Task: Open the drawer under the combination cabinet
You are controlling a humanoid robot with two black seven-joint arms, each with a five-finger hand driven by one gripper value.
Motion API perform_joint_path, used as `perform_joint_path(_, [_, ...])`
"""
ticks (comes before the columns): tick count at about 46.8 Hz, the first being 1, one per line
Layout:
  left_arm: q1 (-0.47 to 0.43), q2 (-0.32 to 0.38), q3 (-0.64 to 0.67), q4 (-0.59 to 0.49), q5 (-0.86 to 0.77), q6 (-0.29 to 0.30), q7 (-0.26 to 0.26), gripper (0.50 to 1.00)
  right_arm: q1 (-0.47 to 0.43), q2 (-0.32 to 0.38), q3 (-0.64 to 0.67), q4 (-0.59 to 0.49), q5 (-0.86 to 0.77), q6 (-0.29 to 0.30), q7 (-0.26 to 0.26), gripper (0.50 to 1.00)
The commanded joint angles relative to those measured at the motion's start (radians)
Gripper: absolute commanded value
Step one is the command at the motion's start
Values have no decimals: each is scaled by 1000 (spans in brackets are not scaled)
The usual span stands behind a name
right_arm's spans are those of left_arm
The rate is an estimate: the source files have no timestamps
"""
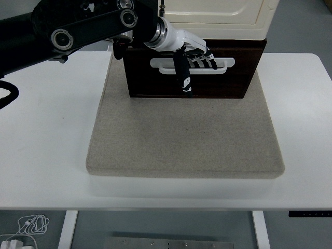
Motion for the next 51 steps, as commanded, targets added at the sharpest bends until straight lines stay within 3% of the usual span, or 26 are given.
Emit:
perform_joint_path(1, [1, -1, -1, -14, -2, -1, 0, 971, 0, 0, 0, 0, 0, 0, 0, 928])
perform_joint_path(51, [-2, 16, -13, -77, -16, -28, 0, 975, 0, 0, 0, 0, 0, 0, 0, 928])
